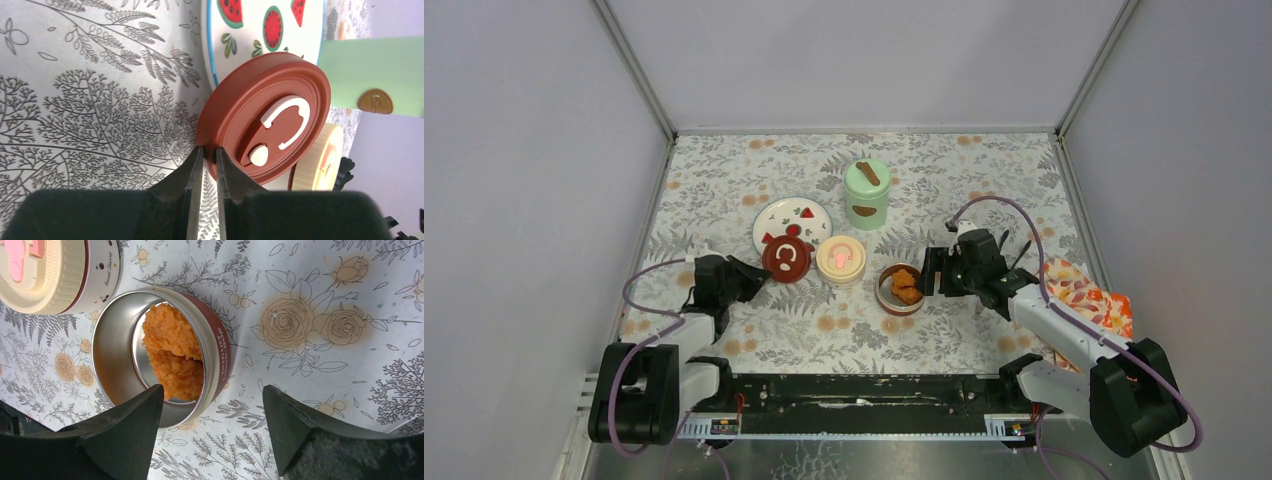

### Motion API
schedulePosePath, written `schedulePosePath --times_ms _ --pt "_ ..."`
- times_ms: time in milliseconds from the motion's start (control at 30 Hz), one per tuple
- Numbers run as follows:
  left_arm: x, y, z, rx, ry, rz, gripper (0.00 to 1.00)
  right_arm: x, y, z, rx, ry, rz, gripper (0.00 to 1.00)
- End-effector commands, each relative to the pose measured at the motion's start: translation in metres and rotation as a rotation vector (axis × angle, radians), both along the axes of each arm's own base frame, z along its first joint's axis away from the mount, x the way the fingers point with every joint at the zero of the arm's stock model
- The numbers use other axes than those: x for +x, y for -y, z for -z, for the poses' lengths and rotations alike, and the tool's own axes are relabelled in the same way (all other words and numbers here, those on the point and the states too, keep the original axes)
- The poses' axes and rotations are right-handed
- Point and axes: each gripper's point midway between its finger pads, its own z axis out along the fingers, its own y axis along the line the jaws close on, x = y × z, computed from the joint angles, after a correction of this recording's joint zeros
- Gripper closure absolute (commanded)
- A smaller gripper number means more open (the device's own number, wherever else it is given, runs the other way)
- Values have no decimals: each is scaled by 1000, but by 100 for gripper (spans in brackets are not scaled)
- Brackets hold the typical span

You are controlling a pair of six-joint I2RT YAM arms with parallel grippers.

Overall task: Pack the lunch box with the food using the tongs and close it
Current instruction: Pick up the box lid from the center of the board.

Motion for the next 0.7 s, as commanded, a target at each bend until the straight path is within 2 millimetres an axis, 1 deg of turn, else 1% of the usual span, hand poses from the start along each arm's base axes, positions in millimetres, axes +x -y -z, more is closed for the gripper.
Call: schedulePosePath --times_ms 0,133,300,600,667 --pt "3 6 -20 -46 64 15 95 1 -8 -4 38 -11 -13 20" --pt "4 10 -32 -77 91 24 98 0 -12 -2 55 -30 -22 19" --pt "2 17 -43 -120 100 44 99 -4 -21 -1 105 -58 -42 19" --pt "-3 24 -68 -152 119 75 100 -8 -40 -7 221 -78 -74 19" --pt "-4 25 -73 -161 125 82 100 -5 -46 -11 248 -64 -83 19"
